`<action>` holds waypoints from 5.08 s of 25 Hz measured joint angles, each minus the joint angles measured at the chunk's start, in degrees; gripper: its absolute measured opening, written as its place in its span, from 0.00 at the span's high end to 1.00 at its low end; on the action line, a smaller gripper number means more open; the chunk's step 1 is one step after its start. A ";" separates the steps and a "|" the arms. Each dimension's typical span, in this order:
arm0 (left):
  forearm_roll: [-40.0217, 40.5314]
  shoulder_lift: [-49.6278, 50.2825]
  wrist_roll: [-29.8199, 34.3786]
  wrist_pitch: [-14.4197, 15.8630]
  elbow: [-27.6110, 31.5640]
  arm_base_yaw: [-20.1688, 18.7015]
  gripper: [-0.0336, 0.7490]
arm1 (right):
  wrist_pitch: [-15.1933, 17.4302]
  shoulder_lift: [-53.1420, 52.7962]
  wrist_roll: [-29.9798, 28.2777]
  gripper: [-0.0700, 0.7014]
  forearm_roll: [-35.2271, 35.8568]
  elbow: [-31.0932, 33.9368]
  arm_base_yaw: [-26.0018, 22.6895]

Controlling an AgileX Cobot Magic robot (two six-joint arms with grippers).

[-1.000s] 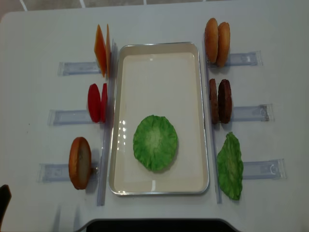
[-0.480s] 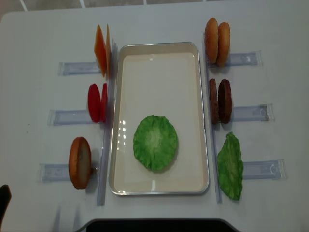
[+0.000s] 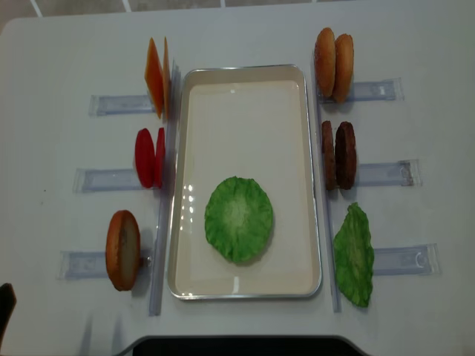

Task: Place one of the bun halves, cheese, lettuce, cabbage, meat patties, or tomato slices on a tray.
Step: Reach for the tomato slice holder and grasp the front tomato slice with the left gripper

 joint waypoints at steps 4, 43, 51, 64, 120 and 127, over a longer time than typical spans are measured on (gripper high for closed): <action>1.42 0.19 -0.63 0.01 -1.34 0.00 0.44 | 0.00 0.00 0.00 0.53 0.00 0.00 0.00; 3.94 86.44 -6.87 -10.46 -33.41 0.00 0.44 | 0.00 0.00 0.00 0.53 0.00 0.00 0.00; 3.94 86.49 -6.87 -10.76 -33.47 0.00 0.44 | 0.00 0.00 0.00 0.53 0.00 0.00 0.00; 5.35 90.62 -18.62 -12.27 -36.30 -20.70 0.44 | 0.00 0.00 0.00 0.53 0.00 0.00 0.00; 7.04 104.17 -21.29 -13.55 -39.78 -23.18 0.88 | 0.00 0.00 0.00 0.53 0.00 0.00 0.00; 4.98 104.08 -20.81 -7.05 -45.07 -23.13 0.88 | 0.00 0.00 0.00 0.53 0.00 0.00 0.00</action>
